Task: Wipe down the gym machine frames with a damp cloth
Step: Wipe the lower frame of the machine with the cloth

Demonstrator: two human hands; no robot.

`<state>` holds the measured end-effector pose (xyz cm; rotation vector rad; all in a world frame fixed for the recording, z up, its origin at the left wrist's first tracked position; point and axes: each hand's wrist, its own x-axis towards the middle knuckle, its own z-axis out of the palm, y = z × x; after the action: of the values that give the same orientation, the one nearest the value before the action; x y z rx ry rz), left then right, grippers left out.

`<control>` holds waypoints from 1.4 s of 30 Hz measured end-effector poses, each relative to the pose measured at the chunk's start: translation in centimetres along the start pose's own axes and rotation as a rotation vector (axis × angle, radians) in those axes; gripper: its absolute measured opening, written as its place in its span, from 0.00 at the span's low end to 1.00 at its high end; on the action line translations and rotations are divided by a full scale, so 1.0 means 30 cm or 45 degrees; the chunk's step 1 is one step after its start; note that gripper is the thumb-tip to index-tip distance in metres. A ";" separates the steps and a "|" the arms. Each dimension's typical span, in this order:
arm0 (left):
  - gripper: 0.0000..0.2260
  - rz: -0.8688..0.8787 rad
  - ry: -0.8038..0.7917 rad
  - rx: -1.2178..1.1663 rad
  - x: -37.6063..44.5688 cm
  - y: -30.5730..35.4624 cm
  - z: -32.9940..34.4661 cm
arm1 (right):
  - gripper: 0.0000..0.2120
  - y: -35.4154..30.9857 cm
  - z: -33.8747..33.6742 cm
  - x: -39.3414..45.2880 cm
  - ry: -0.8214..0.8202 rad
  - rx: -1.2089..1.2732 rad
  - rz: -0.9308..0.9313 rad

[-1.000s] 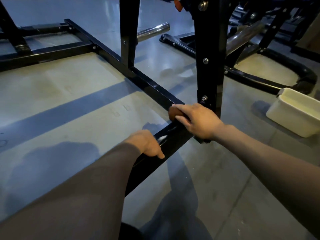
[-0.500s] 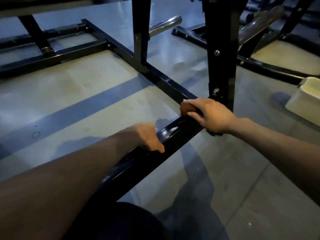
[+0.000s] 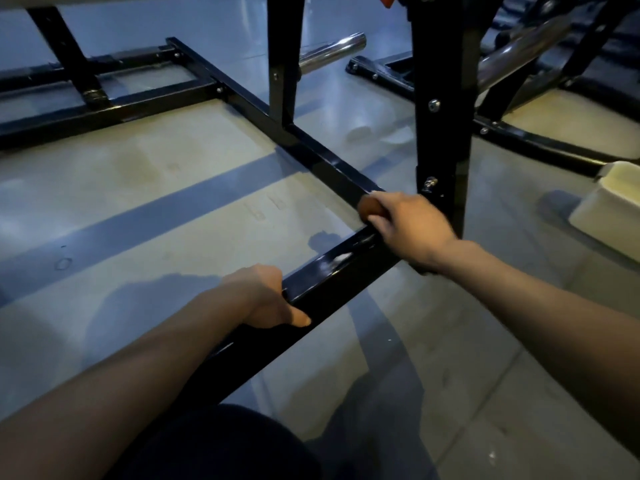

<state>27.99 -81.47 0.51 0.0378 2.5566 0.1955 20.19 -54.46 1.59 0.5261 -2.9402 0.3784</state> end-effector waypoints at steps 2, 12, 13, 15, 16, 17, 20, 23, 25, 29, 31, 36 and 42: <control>0.37 0.011 -0.007 -0.044 0.015 -0.009 0.005 | 0.18 -0.047 0.010 0.001 -0.074 0.011 -0.088; 0.33 0.010 0.048 -0.084 0.026 -0.009 0.015 | 0.19 0.001 0.000 -0.036 0.009 0.103 0.061; 0.32 0.004 0.054 -0.085 0.022 -0.009 0.018 | 0.19 -0.028 0.014 -0.030 -0.015 0.088 0.031; 0.31 -0.009 0.068 -0.053 0.019 -0.001 0.016 | 0.22 -0.075 0.027 -0.057 -0.088 0.070 -0.080; 0.31 -0.019 0.066 -0.048 0.015 0.000 0.021 | 0.24 -0.087 0.025 -0.074 -0.114 0.075 -0.138; 0.30 -0.019 0.065 -0.033 0.010 0.002 0.022 | 0.25 -0.086 0.023 -0.088 -0.117 0.098 -0.160; 0.29 -0.006 0.071 0.001 0.003 0.012 0.015 | 0.26 -0.057 0.013 -0.129 -0.066 0.150 -0.114; 0.30 0.025 0.028 -0.019 -0.004 0.017 0.004 | 0.24 -0.071 0.009 -0.134 -0.024 0.138 -0.046; 0.30 0.037 0.019 -0.024 -0.015 0.019 -0.007 | 0.23 -0.118 0.016 -0.103 -0.064 0.101 -0.021; 0.28 0.051 0.059 -0.041 -0.033 0.022 -0.015 | 0.25 -0.142 0.013 -0.110 -0.213 0.059 -0.283; 0.28 0.057 0.058 -0.043 -0.038 0.023 -0.013 | 0.24 -0.091 -0.008 -0.123 -0.163 0.064 -0.270; 0.29 0.041 0.031 -0.026 -0.041 0.027 -0.022 | 0.21 -0.106 0.010 -0.045 -0.084 0.008 -0.065; 0.26 0.063 0.055 -0.066 -0.049 0.021 -0.016 | 0.24 -0.098 -0.021 -0.134 -0.125 0.087 -0.289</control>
<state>28.94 -81.02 1.80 0.0785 2.5941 0.2844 25.03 -55.66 2.16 0.9020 -2.9237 0.4382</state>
